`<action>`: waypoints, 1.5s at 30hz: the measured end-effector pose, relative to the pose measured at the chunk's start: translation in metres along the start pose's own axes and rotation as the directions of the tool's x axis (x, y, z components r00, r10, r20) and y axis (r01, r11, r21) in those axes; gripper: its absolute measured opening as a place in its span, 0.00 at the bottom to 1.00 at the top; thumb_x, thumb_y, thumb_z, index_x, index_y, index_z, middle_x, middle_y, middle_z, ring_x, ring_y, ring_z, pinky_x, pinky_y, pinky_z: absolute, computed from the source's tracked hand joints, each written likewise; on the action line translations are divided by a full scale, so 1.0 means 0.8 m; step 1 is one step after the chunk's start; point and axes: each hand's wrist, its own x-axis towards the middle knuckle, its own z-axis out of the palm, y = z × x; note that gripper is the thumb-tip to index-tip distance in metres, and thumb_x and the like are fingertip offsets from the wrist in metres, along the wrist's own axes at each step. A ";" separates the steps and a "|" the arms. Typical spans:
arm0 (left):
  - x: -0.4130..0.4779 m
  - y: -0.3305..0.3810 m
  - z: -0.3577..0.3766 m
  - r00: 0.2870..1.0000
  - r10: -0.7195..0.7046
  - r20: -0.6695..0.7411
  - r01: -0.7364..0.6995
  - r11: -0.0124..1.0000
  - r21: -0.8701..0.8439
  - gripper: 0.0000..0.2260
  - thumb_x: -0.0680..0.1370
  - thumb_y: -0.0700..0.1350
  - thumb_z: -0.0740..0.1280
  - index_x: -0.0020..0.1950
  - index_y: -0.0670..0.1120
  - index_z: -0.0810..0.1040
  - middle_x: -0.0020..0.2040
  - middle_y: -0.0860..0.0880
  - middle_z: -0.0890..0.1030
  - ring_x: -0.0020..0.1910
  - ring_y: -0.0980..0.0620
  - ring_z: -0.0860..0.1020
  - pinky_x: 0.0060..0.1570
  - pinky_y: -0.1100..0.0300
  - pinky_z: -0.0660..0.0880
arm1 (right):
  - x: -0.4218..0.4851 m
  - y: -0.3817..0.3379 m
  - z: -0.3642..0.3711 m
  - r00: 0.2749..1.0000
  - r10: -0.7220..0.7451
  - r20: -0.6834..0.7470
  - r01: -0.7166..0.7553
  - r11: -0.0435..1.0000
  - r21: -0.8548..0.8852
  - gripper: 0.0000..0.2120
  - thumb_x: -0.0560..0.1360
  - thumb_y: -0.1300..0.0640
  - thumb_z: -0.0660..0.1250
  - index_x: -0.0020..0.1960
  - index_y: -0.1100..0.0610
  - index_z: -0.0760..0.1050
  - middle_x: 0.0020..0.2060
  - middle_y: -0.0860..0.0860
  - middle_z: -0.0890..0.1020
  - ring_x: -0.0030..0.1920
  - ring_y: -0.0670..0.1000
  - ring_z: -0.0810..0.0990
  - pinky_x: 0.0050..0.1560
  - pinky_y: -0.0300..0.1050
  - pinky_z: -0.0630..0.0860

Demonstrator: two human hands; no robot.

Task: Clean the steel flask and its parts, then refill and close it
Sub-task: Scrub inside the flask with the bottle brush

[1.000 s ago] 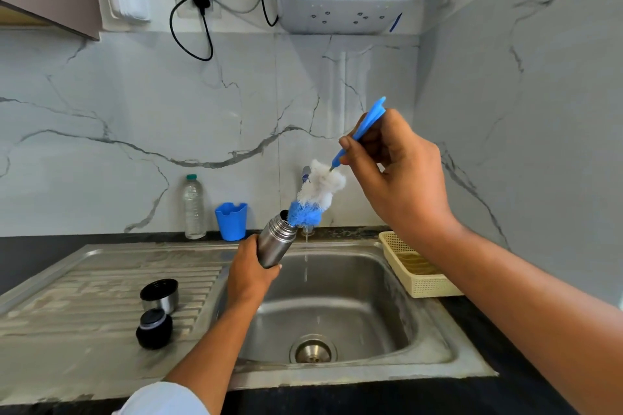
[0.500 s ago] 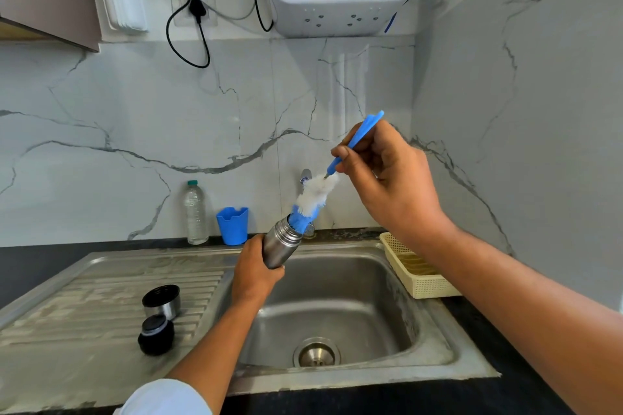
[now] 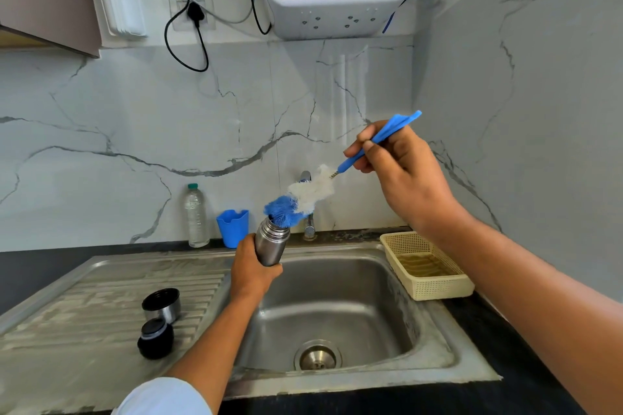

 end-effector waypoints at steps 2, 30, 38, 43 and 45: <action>-0.001 0.002 -0.001 1.000 0.004 -0.001 -0.004 1.000 0.001 0.31 0.62 0.41 0.82 0.61 0.48 0.73 0.53 0.49 0.78 0.47 0.48 0.78 0.44 0.56 0.71 | 0.007 0.002 -0.007 0.998 0.053 -0.027 -0.053 0.999 0.009 0.06 0.84 0.64 0.59 0.57 0.61 0.75 0.47 0.54 0.86 0.48 0.50 0.84 0.52 0.45 0.81; 0.001 0.008 -0.016 0.996 0.073 0.050 -0.077 0.994 0.073 0.33 0.61 0.43 0.82 0.62 0.49 0.71 0.53 0.49 0.77 0.48 0.47 0.78 0.43 0.55 0.74 | 0.051 0.018 -0.039 0.951 0.270 0.154 -0.300 0.926 0.230 0.05 0.84 0.62 0.61 0.51 0.58 0.75 0.46 0.54 0.86 0.43 0.47 0.83 0.51 0.39 0.82; -0.005 0.001 -0.015 0.992 0.119 0.043 -0.123 0.986 0.109 0.30 0.61 0.40 0.81 0.59 0.46 0.73 0.52 0.48 0.76 0.48 0.47 0.77 0.42 0.55 0.72 | 0.055 0.030 -0.007 0.930 0.362 -0.063 -0.350 0.925 0.149 0.09 0.83 0.61 0.64 0.59 0.66 0.75 0.49 0.60 0.85 0.42 0.48 0.86 0.45 0.39 0.84; -0.011 -0.006 -0.014 0.996 0.072 0.048 -0.076 0.993 0.095 0.33 0.61 0.42 0.82 0.62 0.49 0.72 0.54 0.50 0.77 0.49 0.48 0.78 0.45 0.51 0.79 | 0.059 0.036 -0.001 0.946 0.322 0.041 -0.324 0.933 0.155 0.06 0.83 0.62 0.63 0.57 0.64 0.74 0.48 0.58 0.86 0.44 0.50 0.85 0.48 0.40 0.83; -0.013 -0.008 -0.013 0.996 0.068 0.062 -0.072 0.995 0.072 0.34 0.61 0.41 0.82 0.63 0.49 0.72 0.53 0.50 0.77 0.49 0.49 0.78 0.44 0.53 0.77 | 0.059 0.039 -0.001 0.952 0.287 0.110 -0.304 0.935 0.186 0.03 0.84 0.63 0.62 0.54 0.61 0.74 0.47 0.56 0.86 0.43 0.49 0.84 0.49 0.40 0.82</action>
